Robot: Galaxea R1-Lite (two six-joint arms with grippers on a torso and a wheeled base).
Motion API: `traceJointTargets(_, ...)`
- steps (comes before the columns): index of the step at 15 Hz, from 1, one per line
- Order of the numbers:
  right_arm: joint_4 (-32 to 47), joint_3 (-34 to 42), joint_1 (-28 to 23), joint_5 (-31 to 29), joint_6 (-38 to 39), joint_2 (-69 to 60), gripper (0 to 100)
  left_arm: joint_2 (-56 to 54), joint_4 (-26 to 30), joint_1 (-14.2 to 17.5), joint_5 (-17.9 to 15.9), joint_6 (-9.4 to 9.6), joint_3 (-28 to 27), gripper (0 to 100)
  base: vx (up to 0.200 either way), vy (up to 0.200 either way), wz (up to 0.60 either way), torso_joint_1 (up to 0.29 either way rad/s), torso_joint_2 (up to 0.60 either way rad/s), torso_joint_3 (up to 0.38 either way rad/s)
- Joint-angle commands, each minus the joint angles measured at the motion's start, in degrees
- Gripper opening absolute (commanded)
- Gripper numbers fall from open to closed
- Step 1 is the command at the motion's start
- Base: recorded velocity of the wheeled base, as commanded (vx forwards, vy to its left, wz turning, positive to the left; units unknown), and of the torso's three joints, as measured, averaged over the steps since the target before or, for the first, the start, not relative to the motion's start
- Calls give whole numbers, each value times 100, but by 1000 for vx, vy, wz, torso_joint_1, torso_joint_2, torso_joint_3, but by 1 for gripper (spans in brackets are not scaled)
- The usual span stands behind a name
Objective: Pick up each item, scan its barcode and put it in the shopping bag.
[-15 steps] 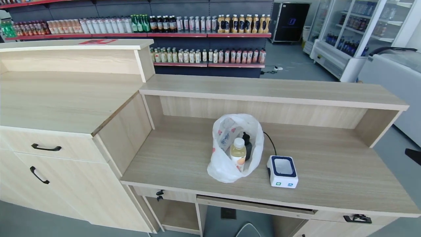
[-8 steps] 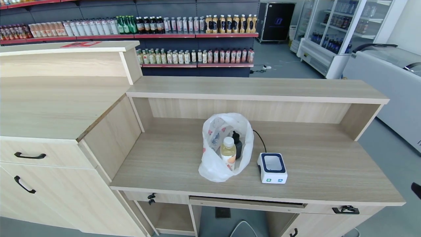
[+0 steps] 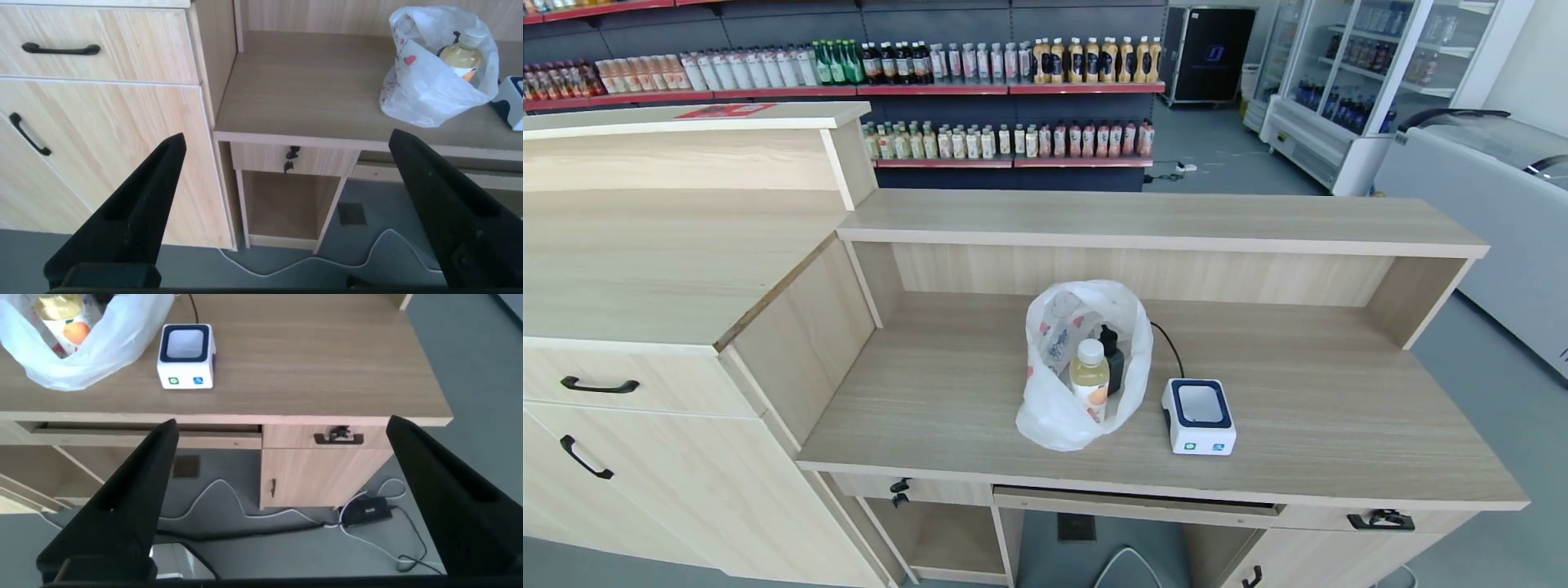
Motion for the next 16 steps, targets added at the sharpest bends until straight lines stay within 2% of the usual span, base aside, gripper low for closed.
traceJointTargets(1,223,11,89,19,34,-687,100,-2,0,0,0,2,0,100,0,0,0,0,0,0)
traceJointTargets(6,539,11,195,-7,297,-925,100,-2,0,0,0,2,0,100,0,0,0,0,0,0)
traceJointTargets(7,548,11,335,-16,324,-1004,100,-2,0,0,0,2,0,100,0,0,0,0,0,0)
traceJointTargets(16,548,11,564,-113,438,-1452,100,-2,0,0,0,2,0,100,0,0,0,0,0,0)
